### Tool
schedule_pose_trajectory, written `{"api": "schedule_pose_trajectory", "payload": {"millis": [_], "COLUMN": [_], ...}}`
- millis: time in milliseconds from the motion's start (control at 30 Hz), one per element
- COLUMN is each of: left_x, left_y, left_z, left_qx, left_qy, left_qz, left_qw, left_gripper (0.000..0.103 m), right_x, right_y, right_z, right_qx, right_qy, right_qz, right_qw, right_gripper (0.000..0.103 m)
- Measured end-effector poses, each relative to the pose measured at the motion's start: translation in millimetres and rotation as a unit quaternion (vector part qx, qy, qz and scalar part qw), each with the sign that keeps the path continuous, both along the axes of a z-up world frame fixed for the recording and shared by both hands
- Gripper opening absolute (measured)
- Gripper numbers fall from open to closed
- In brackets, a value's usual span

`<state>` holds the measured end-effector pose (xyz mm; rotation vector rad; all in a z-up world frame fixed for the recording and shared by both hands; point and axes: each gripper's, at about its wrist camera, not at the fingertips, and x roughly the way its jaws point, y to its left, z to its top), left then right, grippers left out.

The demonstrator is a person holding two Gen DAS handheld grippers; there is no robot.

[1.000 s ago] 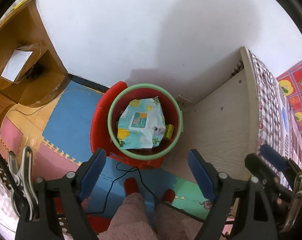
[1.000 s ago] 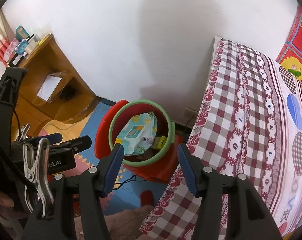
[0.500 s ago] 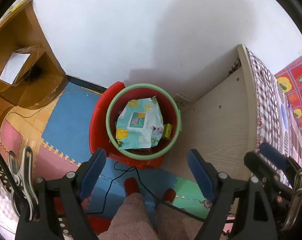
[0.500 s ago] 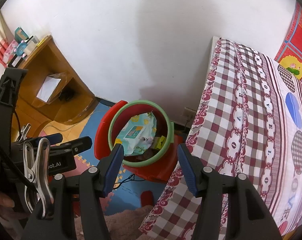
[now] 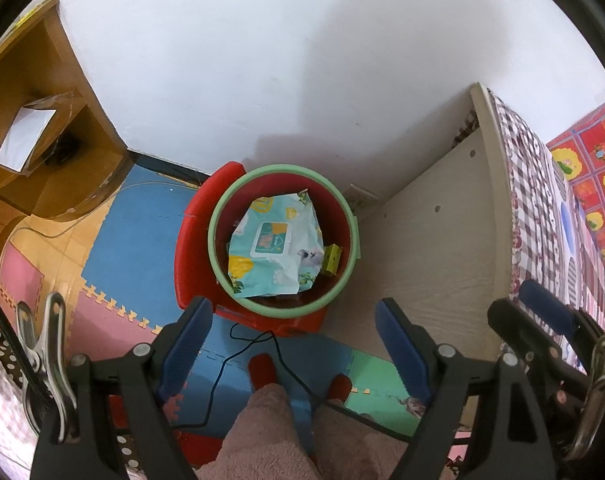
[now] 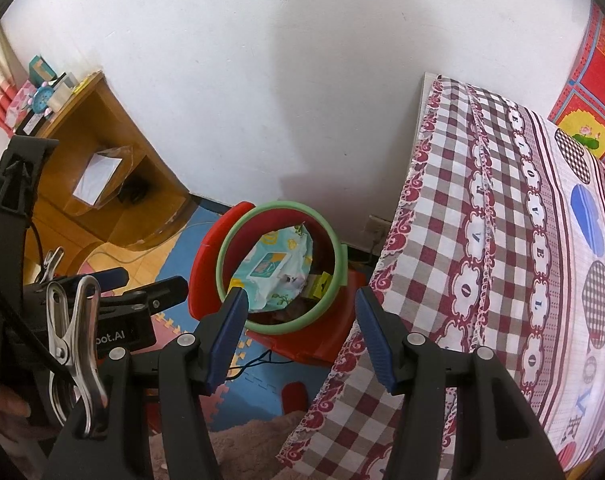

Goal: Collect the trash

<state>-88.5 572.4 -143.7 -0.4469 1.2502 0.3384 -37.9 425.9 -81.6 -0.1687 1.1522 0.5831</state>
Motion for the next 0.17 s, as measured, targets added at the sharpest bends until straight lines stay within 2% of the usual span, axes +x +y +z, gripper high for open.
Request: {"api": "schedule_pose_trajectory", "payload": {"millis": [167], "left_x": [1.6], "left_y": [-1.6], "left_z": [0.8], "left_qx": [0.002], "left_qy": [0.0], "left_qz": [-0.008], "left_qw": [1.0], "left_gripper": [0.087], "right_x": [0.5], "right_y": [-0.2], "right_z": [1.3], "right_qx": [0.0], "right_qy": [-0.001], "right_qz": [-0.002], "right_qw": [1.0], "right_gripper": [0.057]}}
